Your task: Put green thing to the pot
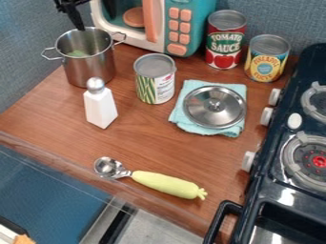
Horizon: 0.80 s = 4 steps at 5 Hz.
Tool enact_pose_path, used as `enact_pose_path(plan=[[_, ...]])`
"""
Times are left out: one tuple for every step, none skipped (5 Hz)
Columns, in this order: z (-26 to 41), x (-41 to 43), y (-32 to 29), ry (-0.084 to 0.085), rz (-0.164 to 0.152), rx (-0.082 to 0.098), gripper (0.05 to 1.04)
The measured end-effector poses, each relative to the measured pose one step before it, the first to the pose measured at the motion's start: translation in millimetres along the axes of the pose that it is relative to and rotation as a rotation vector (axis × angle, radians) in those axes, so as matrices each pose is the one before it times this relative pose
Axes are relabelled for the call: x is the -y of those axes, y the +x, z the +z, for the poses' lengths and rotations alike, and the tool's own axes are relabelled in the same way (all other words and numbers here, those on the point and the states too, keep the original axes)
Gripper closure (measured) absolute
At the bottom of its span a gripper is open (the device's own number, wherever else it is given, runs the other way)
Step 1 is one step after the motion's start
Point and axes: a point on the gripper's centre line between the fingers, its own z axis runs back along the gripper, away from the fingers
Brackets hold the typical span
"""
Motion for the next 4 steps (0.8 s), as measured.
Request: enact_pose_path(plan=[[23.93,18.11,-15.74,-0.0182,-0.1052,0.008,0.085],[21.39,18.35,-19.4,0.0382,-0.1312,0.023,0.085],[27.91,22.45,-19.82,-0.0127,-0.0887,0.0499,0.085],[7.15,9.69,-14.7,-0.0069,-0.0252,-0.0049,0.085]])
